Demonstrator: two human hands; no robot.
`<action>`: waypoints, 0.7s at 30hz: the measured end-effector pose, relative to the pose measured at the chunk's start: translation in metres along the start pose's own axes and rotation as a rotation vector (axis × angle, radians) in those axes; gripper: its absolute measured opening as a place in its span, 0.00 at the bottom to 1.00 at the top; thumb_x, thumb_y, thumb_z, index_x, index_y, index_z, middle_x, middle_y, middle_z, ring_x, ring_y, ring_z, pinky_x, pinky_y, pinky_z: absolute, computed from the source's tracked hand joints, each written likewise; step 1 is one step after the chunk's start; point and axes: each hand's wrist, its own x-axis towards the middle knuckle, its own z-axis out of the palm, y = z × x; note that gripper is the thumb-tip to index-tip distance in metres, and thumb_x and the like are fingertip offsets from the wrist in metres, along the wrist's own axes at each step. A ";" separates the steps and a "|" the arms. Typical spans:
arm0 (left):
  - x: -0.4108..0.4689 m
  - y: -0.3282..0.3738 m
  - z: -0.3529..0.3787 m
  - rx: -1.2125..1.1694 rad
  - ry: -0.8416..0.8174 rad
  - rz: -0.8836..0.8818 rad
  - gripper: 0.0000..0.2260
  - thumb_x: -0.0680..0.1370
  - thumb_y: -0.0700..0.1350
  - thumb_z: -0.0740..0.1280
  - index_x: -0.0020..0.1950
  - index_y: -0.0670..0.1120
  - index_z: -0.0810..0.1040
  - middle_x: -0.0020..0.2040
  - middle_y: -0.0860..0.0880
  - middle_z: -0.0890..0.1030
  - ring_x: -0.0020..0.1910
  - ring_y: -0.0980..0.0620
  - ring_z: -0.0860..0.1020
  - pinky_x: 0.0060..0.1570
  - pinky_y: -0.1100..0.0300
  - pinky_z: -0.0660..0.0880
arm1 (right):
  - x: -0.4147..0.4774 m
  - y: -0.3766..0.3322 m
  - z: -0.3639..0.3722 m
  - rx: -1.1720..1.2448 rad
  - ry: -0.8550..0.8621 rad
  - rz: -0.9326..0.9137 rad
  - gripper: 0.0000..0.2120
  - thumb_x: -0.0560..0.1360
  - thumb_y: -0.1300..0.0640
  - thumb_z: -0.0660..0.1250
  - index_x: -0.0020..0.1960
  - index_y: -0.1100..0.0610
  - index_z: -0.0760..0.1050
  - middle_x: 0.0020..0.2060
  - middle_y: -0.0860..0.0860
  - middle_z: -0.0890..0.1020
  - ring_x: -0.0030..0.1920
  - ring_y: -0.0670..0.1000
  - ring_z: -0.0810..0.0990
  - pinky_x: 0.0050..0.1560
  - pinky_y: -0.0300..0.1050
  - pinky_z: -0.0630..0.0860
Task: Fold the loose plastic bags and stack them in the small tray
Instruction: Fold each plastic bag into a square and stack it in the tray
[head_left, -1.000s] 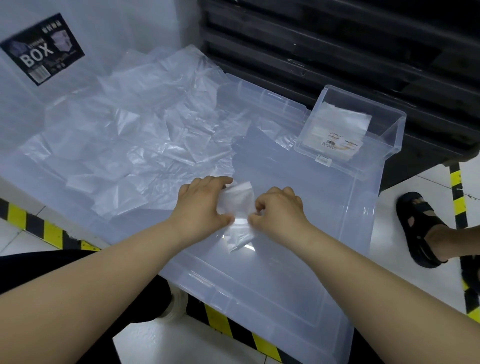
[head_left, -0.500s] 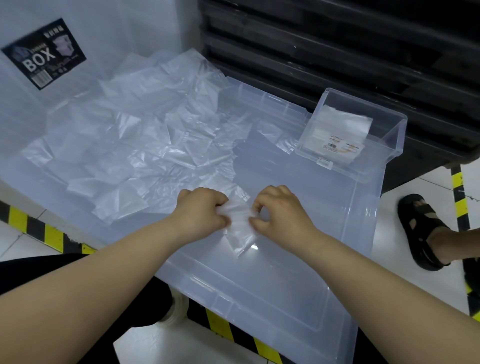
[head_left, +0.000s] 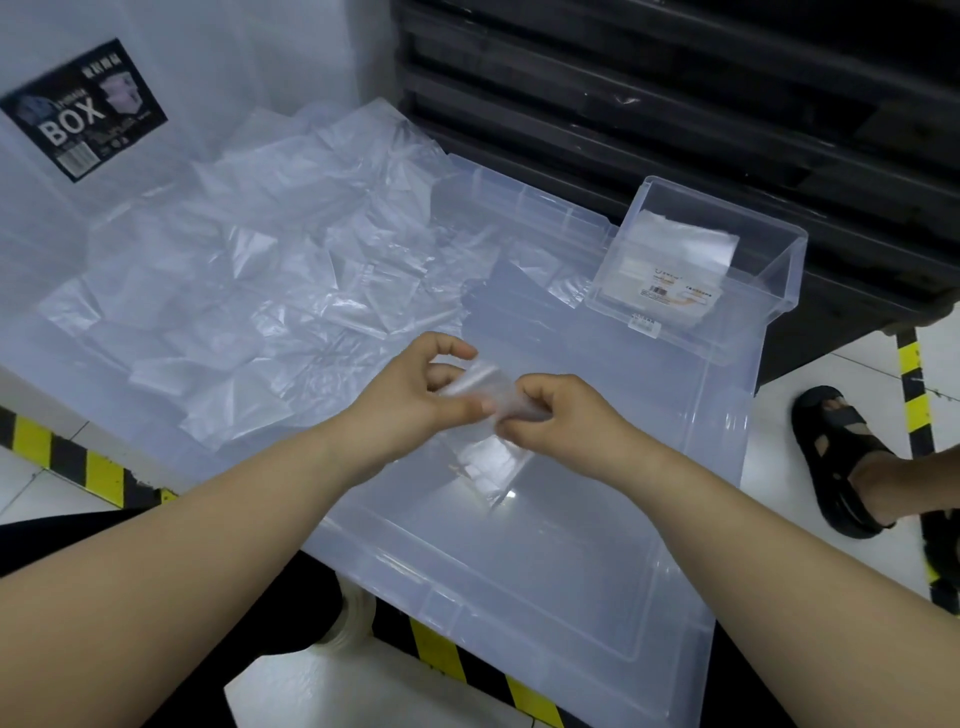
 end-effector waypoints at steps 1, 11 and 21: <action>0.001 0.001 -0.001 -0.047 0.029 0.005 0.14 0.72 0.36 0.70 0.46 0.53 0.71 0.36 0.52 0.79 0.33 0.57 0.77 0.39 0.68 0.72 | 0.000 -0.001 0.000 0.004 -0.003 0.005 0.09 0.71 0.64 0.68 0.35 0.60 0.70 0.27 0.47 0.65 0.25 0.41 0.64 0.27 0.31 0.60; 0.005 0.014 0.005 -0.251 0.313 0.045 0.14 0.71 0.33 0.70 0.44 0.52 0.74 0.36 0.49 0.80 0.29 0.58 0.79 0.35 0.66 0.76 | -0.001 -0.009 -0.022 0.639 0.060 0.171 0.09 0.75 0.68 0.63 0.38 0.58 0.72 0.31 0.51 0.79 0.29 0.46 0.79 0.29 0.36 0.76; 0.048 0.052 0.028 -0.159 0.309 0.135 0.08 0.77 0.33 0.62 0.50 0.45 0.72 0.34 0.51 0.78 0.25 0.64 0.76 0.33 0.72 0.73 | -0.015 -0.015 -0.097 0.428 0.446 0.177 0.03 0.76 0.65 0.63 0.47 0.59 0.73 0.34 0.50 0.76 0.32 0.47 0.73 0.24 0.31 0.72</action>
